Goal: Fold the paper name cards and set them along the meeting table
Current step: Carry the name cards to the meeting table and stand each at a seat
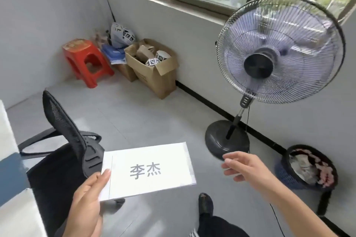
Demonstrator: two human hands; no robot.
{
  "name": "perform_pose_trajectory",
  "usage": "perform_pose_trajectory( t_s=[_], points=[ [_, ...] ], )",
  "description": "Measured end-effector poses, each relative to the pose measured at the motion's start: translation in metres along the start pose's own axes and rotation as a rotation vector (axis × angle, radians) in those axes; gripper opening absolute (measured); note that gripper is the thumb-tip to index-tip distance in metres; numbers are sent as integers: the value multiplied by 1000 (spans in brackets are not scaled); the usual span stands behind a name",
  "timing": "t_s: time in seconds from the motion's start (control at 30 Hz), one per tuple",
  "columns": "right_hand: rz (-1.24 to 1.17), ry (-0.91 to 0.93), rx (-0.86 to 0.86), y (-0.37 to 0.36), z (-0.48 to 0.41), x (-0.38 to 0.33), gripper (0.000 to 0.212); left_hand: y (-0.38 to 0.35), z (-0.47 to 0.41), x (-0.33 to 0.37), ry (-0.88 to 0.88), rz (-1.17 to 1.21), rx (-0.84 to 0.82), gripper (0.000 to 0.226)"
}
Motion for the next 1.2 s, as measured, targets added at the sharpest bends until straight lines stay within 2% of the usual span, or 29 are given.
perform_pose_trajectory(
  t_s=[0.23,0.33,0.5,0.53,0.63,0.67,0.93,1.03,1.2],
  points=[
    [176,163,-234,-15,-154,-125,11,-11,-50,39,-158,150,306,20],
    [223,241,-341,-46,-198,-181,12,6,-56,53,-207,257,431,81],
    [320,301,-490,-117,-249,-239,13,48,-77,72,-296,360,615,94],
    [344,308,-523,-133,-256,-247,13,53,-86,82,-326,383,616,85],
    [434,334,-603,-174,-273,-277,13,72,-117,110,-366,373,637,30],
    [453,352,-625,-187,-277,-290,13,80,-128,116,-362,369,658,22],
    [558,523,-719,-292,-313,-415,14,130,-188,186,-486,437,737,20],
    [589,582,-846,-349,-312,-451,16,156,-192,187,-505,452,842,27],
    [561,617,-1117,-457,-300,-511,35,195,-205,183,-510,412,1072,29]
  ],
)
Point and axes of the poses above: each hand's wrist, its own z-axis away from the middle knuckle, its own y-axis out of the back of the hand, x = y × z, the point moved 6 cm from there along -z, towards the middle knuckle, and after that the axes turned 13 degrees about z, right-handed, at the moved point
